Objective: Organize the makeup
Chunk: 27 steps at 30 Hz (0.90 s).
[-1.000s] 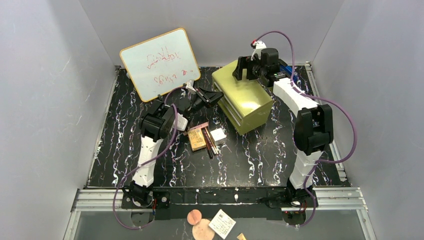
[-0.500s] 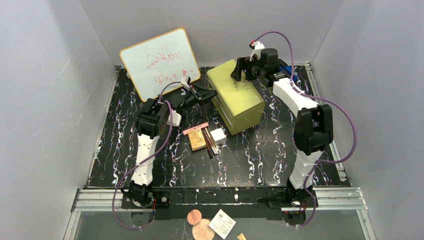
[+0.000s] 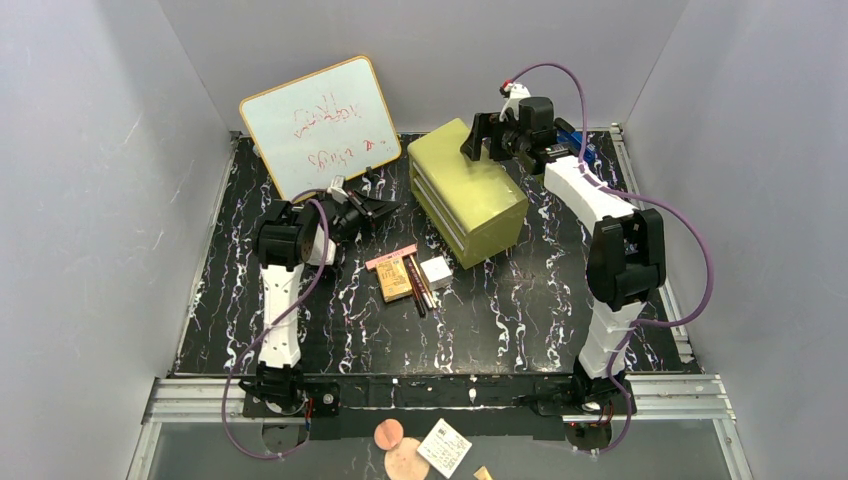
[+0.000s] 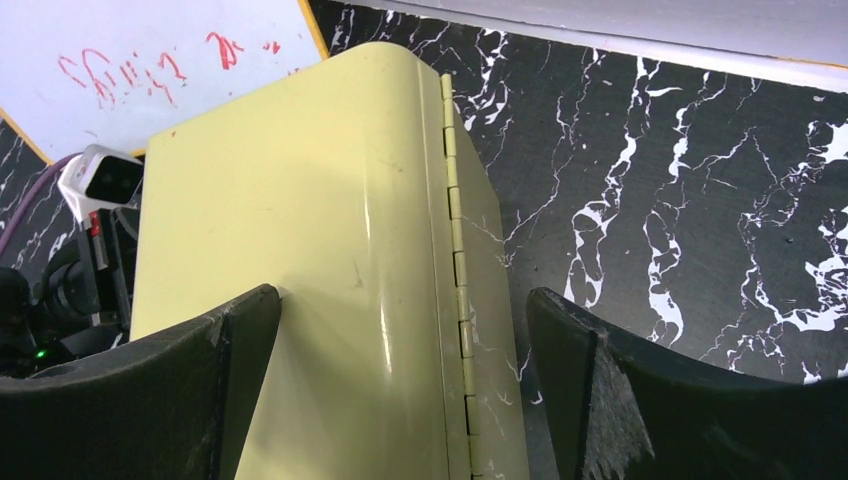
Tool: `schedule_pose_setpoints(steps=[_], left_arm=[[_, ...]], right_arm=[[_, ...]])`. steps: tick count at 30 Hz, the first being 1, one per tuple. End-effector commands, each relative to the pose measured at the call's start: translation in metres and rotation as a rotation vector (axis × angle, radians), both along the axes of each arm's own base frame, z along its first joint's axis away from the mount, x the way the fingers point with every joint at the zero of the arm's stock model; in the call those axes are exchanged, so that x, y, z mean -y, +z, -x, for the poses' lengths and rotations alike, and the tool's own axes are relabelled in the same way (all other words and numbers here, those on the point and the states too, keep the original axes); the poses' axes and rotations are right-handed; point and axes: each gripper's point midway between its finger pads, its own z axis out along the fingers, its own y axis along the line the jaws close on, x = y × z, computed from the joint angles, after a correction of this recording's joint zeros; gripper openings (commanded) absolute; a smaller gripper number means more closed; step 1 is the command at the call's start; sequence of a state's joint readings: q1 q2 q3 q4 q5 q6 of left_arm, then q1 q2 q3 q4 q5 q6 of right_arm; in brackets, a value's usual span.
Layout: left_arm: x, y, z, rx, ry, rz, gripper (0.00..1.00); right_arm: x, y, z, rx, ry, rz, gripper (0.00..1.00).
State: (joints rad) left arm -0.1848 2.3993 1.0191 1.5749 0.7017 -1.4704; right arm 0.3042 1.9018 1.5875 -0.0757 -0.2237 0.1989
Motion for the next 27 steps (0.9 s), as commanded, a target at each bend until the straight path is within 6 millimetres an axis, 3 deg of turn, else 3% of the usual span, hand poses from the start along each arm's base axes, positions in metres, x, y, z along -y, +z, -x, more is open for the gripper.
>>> schedule_pose_setpoints(steps=[1, 6, 10, 15, 18, 22, 27], left_arm=[[-0.011, 0.023, 0.005, 0.155, -0.007, -0.018, 0.0], [-0.014, 0.036, 0.005, 0.179, -0.018, -0.013, 0.0], [-0.003, 0.06, 0.008, 0.235, -0.062, 0.001, 0.0], [0.024, 0.095, 0.016, 0.303, -0.107, 0.034, 0.49], [0.041, 0.108, 0.019, 0.322, -0.108, 0.053, 0.58], [0.06, 0.112, 0.02, 0.323, -0.092, 0.055, 0.59], [0.071, 0.107, 0.02, 0.297, -0.071, 0.049, 0.41]], right_arm=[[0.05, -0.105, 0.021, -0.264, -0.138, 0.256, 0.99], [0.057, -0.128, 0.032, -0.319, -0.149, 0.284, 0.99], [0.054, -0.129, 0.031, -0.321, -0.143, 0.271, 0.99], [0.05, -0.129, 0.028, -0.326, -0.138, 0.255, 0.99], [0.048, -0.127, 0.027, -0.326, -0.137, 0.248, 0.99], [0.049, -0.124, 0.026, -0.319, -0.139, 0.25, 0.99], [0.05, -0.12, 0.025, -0.308, -0.142, 0.256, 0.99]])
